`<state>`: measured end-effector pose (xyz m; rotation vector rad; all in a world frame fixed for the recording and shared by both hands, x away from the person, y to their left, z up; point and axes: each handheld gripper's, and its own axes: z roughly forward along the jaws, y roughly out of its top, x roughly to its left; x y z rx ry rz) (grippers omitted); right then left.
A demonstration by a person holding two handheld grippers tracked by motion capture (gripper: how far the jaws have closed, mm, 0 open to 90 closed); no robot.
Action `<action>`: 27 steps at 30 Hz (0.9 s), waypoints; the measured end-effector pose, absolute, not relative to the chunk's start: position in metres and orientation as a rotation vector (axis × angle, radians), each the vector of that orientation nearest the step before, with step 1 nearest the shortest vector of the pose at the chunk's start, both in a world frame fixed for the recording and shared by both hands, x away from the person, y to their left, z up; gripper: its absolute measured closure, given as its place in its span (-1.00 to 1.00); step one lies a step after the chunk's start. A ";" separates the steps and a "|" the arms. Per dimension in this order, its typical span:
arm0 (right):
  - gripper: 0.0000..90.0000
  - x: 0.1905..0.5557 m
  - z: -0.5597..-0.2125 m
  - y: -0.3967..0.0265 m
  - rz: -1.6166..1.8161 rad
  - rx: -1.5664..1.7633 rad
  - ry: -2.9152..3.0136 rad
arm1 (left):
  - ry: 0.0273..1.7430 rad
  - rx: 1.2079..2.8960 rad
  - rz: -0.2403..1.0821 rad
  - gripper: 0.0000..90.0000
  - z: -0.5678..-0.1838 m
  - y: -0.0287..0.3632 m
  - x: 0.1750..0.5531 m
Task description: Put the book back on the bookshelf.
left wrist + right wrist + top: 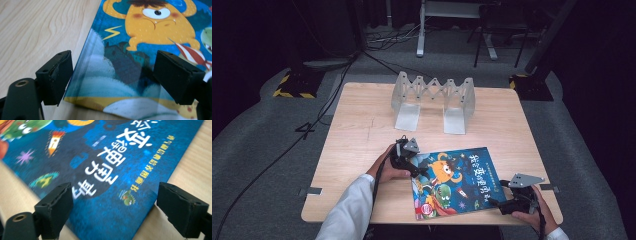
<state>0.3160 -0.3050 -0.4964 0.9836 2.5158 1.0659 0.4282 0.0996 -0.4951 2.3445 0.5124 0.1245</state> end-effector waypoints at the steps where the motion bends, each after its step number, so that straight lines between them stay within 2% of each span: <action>1: -0.69 0.319 -0.497 -0.303 1.067 0.983 2.511 | 0.504 2.347 0.150 -0.63 -0.495 0.103 0.425; 2: -0.70 0.323 -0.496 -0.301 1.062 0.986 2.502 | 0.491 2.358 0.179 -0.63 -0.493 0.109 0.420; 5: -0.70 0.329 -0.497 -0.298 1.064 0.989 2.492 | 0.477 2.376 0.141 -0.61 -0.493 0.116 0.414; 9: -0.68 0.334 -0.496 -0.295 1.051 0.985 2.489 | 0.466 2.371 0.162 -0.61 -0.493 0.119 0.408; 15: -0.65 0.313 -0.495 -0.304 1.063 0.942 2.511 | 0.523 2.321 0.161 -0.59 -0.495 0.120 0.411; 20: -0.68 0.295 -0.501 -0.310 1.027 0.885 2.534 | 0.577 2.319 0.240 -0.62 -0.491 0.104 0.420; 22: -0.64 0.293 -0.501 -0.311 1.030 0.891 2.521 | 0.564 2.335 0.210 -0.62 -0.493 0.096 0.425; 27: -0.69 0.298 -0.501 -0.310 1.024 0.889 2.541 | 0.515 2.339 0.126 -0.60 -0.495 0.086 0.429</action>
